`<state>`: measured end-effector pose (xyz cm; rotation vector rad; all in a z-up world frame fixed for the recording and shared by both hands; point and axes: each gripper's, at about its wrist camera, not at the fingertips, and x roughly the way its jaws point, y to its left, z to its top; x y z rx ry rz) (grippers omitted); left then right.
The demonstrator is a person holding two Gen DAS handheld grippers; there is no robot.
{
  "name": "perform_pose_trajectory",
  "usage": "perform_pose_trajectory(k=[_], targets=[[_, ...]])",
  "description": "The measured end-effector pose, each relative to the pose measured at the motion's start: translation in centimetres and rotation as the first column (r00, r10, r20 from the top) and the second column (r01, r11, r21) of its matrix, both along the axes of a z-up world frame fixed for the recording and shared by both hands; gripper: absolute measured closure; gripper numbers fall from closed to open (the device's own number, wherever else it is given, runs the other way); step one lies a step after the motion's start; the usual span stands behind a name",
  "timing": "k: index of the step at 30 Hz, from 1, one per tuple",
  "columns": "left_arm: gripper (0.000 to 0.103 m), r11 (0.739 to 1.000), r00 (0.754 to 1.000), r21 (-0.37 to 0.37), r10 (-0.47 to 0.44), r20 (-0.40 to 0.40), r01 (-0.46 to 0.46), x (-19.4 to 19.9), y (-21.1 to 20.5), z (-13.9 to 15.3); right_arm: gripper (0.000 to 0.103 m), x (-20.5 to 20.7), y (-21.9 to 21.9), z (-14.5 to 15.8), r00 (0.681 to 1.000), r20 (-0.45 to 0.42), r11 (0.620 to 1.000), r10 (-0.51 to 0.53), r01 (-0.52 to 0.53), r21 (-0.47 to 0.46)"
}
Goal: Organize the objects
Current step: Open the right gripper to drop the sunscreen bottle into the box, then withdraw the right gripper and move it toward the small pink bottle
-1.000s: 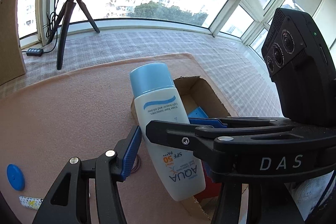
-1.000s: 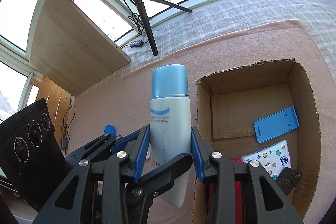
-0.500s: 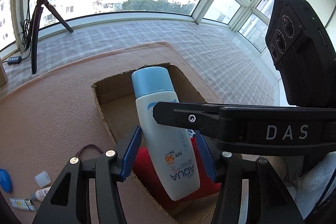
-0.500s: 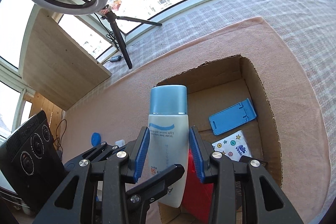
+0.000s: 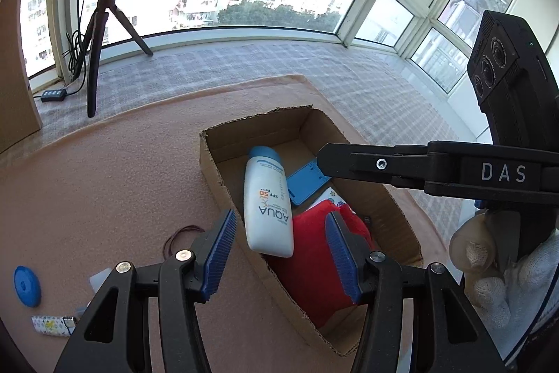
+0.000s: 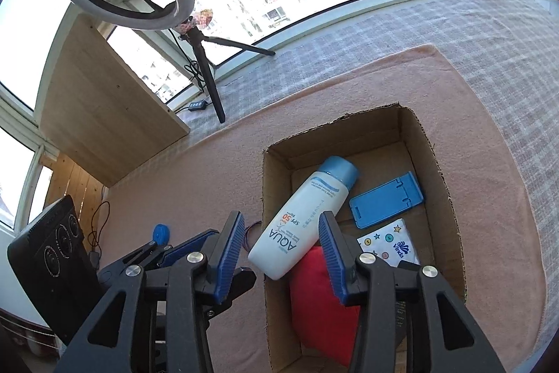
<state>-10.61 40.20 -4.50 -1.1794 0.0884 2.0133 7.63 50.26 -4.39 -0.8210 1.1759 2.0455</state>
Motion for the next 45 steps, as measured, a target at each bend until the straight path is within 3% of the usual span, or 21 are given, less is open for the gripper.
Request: perform_pose_trajectory(k=[12, 18, 23, 26, 30, 45], targets=[[0.046, 0.977, 0.982, -0.101, 0.189, -0.023, -0.19, -2.4, -14.2, -2.6, 0.054, -3.6, -4.3, 0.8, 0.997, -0.04, 0.997, 0.066, -0.065, 0.045], [0.046, 0.943, 0.953, -0.142, 0.303, -0.01, -0.301, -4.1, -21.9, -4.2, 0.051, -6.4, -6.4, 0.3, 0.994, -0.045, 0.993, 0.104, -0.101, 0.064], [0.046, 0.915, 0.923, -0.144, 0.385, 0.026, -0.378, -5.5, -26.9, -5.4, 0.051, -9.6, -7.7, -1.2, 0.986, -0.017, 0.986, 0.164, -0.164, 0.023], [0.046, 0.908, 0.913, -0.137, 0.405, 0.049, -0.395, -6.0, -28.4, -6.2, 0.051, -11.7, -8.1, -2.3, 0.982, 0.026, 0.981, 0.189, -0.19, 0.023], [0.052, 0.91, 0.91, -0.129, 0.406, 0.085, -0.395, -6.6, -29.0, -7.1, 0.051, -13.5, -8.1, -4.2, 0.978, 0.006, 0.977, 0.208, -0.207, -0.055], [0.052, 0.927, 0.926, -0.13, 0.365, 0.095, -0.352, -7.1, -25.9, -8.6, 0.052, -16.4, -6.4, -7.7, 0.969, 0.066, 0.964, 0.239, -0.229, -0.135]])
